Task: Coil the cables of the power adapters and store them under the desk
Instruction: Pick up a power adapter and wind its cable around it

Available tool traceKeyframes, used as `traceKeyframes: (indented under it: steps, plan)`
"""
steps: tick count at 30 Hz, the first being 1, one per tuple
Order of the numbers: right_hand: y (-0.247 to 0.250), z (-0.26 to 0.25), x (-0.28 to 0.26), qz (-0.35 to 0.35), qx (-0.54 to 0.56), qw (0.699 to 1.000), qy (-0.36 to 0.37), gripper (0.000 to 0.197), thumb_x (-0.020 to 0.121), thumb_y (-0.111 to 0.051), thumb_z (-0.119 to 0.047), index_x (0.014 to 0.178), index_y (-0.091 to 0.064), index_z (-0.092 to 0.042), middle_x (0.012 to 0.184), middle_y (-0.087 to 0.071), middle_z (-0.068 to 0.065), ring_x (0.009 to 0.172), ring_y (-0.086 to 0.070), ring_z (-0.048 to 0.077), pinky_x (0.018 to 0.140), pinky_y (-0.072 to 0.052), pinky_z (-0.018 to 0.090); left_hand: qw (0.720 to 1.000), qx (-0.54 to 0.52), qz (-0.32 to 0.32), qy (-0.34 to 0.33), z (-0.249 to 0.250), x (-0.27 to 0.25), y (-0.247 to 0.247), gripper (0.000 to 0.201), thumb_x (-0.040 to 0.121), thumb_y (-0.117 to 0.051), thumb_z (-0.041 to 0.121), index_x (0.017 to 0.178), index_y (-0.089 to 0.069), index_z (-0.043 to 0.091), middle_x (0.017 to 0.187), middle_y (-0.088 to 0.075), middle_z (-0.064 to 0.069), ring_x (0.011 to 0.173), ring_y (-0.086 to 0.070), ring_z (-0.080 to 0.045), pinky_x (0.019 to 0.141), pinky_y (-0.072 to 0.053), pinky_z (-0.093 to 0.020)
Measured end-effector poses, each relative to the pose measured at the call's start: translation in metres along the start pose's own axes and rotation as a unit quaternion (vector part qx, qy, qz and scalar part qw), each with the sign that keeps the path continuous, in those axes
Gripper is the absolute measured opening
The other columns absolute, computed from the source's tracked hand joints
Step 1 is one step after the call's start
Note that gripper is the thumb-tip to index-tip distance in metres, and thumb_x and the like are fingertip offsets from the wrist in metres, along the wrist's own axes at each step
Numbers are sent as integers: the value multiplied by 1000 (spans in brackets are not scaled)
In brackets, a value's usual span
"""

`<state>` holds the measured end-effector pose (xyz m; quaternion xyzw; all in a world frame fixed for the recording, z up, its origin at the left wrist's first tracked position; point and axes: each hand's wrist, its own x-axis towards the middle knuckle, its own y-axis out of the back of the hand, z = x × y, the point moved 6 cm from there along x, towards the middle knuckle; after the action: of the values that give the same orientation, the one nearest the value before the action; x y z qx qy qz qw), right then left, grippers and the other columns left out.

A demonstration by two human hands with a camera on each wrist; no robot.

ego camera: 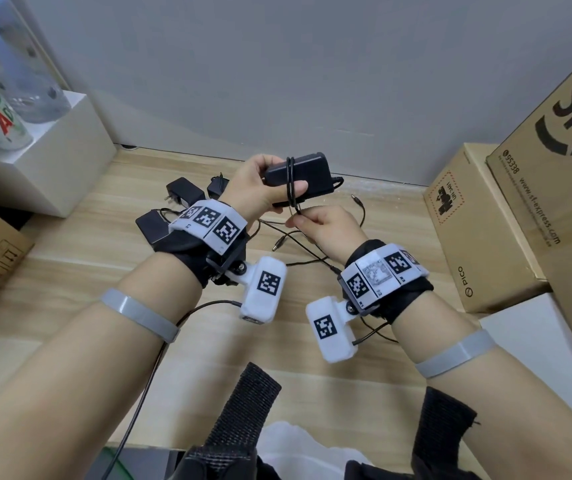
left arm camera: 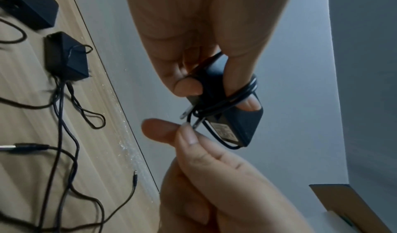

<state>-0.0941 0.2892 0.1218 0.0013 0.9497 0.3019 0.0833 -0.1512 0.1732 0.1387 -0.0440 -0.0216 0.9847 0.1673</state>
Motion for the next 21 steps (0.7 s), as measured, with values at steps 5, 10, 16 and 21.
traceKeyframes:
  steps: [5,10,16,21]
  plan:
    - [-3,-13,-8,-14,-62,997,38,22,91,-54,-26,90,-73,-15,57,-48,-12,58,-42,3,55,-32,14,995,89,37,-13,-8,5,8,40,70,-78,5,83,-45,23,81,-53,3,69,-55,-14,57,-48,-27]
    - [5,-28,-9,9,-102,992,79,18,83,-65,-31,75,-72,-16,59,-54,-9,65,-50,12,68,-41,29,974,224,8,-39,-9,4,7,35,69,-73,0,82,-49,22,74,-52,9,63,-49,-6,50,-40,-8]
    - [38,-32,-4,101,-37,992,61,20,67,-79,-28,56,-63,-30,66,-66,-2,74,-64,18,78,-53,38,947,295,-128,12,-13,-4,-2,41,59,-84,6,86,-57,20,74,-59,9,66,-55,-4,57,-45,-14]
    - [53,-18,1,131,45,989,54,13,79,-71,-18,68,-68,-25,70,-65,-12,73,-60,7,83,-49,29,968,114,-221,24,-9,-14,-9,39,59,-81,3,85,-57,18,81,-61,-1,79,-56,-23,65,-46,-34]
